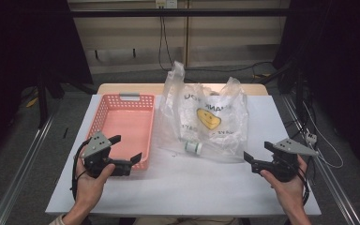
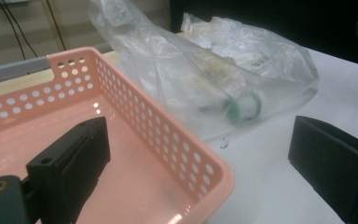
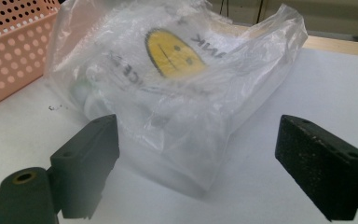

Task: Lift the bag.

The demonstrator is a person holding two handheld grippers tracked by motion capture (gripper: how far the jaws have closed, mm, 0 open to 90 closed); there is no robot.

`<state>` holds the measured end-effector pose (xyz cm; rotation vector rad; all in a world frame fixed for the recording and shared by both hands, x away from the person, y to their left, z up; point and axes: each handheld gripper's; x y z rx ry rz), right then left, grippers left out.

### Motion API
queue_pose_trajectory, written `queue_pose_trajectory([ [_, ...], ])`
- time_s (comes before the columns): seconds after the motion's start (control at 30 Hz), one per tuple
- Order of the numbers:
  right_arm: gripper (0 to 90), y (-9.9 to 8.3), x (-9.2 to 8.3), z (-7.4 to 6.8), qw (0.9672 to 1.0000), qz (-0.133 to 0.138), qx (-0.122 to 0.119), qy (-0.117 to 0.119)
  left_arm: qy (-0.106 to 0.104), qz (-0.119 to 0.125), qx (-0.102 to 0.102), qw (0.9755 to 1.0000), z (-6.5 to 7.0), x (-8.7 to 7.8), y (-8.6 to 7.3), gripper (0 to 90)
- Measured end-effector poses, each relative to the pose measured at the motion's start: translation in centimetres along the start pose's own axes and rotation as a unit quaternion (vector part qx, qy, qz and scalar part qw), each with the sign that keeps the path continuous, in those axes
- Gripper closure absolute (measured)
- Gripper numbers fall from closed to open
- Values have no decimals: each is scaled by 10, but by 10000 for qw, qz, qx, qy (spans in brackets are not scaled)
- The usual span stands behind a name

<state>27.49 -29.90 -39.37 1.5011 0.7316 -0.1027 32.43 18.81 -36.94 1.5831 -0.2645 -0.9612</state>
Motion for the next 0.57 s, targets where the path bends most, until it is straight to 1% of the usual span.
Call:
queue_pose_trajectory([
  [0.1, 138, -5, -2, -1, 10000, -10, 44, 20, 29, 75, -65, 9999, 1, -3, -12, 49],
  [0.23, 137, -15, -3, -1, 9999, -59, 68, 55, 88, 71, -236, 9997, -1, -5, -26, 49],
  [0.3, 137, -19, -3, 0, 9999, -83, 103, 49, 116, 58, -242, 9996, -2, -5, -32, 49],
  [0.33, 138, -24, -3, 0, 9998, -108, 123, 68, 119, 82, -314, 9994, -2, -6, -35, 49],
  [0.37, 138, -24, -3, 0, 9998, -108, 123, 68, 104, 73, -328, 9994, -1, -8, -37, 49],
  [0.4, 138, -26, -2, 0, 9998, -131, 155, 72, 100, 37, -291, 9995, -1, -9, -38, 49],
  [0.47, 138, -27, -1, 1, 9995, -179, 225, 101, 149, 69, -332, 9993, 0, -10, -40, 49],
  [0.5, 138, -27, 0, 1, 9995, -173, 241, 120, 169, 80, -320, 9993, 1, -10, -41, 49],
  [0.53, 138, -27, 1, 1, 9995, -158, 229, 126, 151, 117, -299, 9994, 1, -10, -41, 49],
  [0.57, 137, -26, 1, 1, 9996, -153, 212, 134, 164, 154, -338, 9992, 1, -10, -41, 49],
])
Point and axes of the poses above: each handheld gripper's, and its own axes: x roughly forward along the jaws, y roughly out of its top, z roughly to its right, and after that the axes turned 2 degrees about y, right-handed
